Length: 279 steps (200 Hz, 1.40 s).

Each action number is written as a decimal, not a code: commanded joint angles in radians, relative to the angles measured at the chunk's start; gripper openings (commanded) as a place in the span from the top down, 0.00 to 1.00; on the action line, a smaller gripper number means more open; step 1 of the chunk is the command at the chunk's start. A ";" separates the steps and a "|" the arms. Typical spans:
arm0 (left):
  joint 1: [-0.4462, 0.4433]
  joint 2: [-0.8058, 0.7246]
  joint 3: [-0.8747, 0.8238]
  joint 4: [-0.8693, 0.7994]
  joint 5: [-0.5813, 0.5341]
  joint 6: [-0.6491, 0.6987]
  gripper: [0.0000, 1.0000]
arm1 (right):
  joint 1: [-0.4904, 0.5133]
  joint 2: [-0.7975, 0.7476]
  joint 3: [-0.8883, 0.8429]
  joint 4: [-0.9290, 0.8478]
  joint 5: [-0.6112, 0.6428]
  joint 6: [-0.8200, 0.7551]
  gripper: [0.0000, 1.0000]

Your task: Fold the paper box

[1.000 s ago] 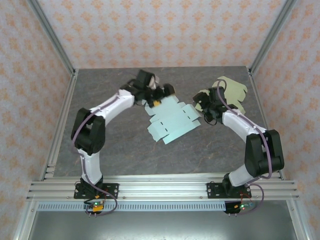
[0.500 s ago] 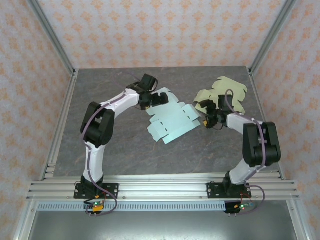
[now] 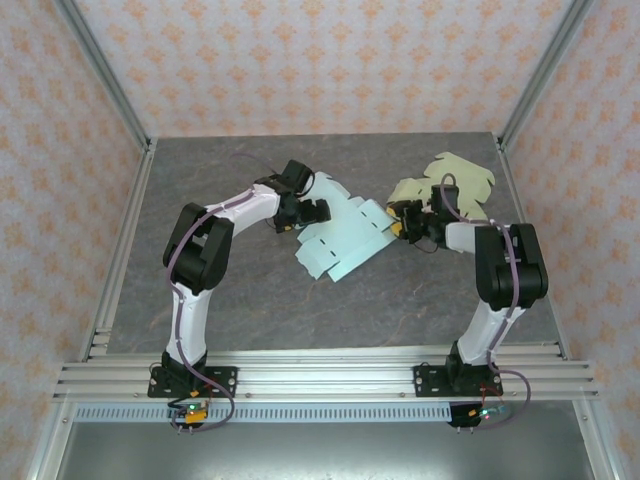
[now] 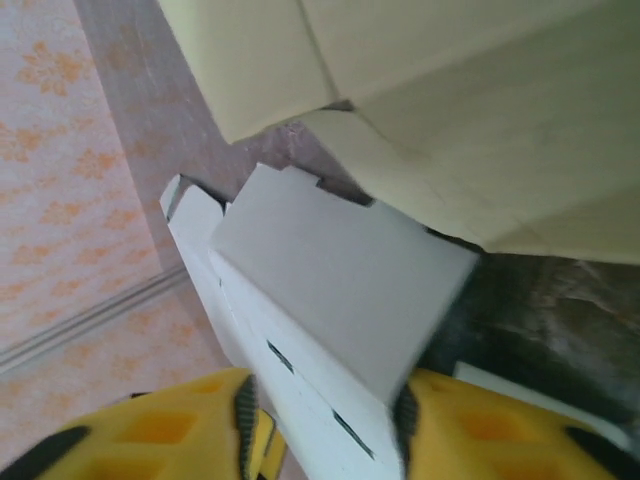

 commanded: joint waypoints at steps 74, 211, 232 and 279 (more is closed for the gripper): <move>0.217 -0.313 0.036 -0.023 0.091 -0.079 0.00 | 0.106 -0.167 0.102 -0.064 0.204 -0.349 0.89; 0.077 0.058 0.247 -0.055 -0.044 0.076 0.00 | 0.032 0.117 0.052 0.204 0.036 -0.006 0.54; 0.063 0.069 0.219 -0.034 -0.037 0.063 0.00 | 0.047 0.160 0.089 0.204 0.032 0.000 0.58; 0.041 0.086 0.148 0.016 0.013 0.006 0.00 | 0.075 0.215 0.131 0.259 0.051 0.031 0.67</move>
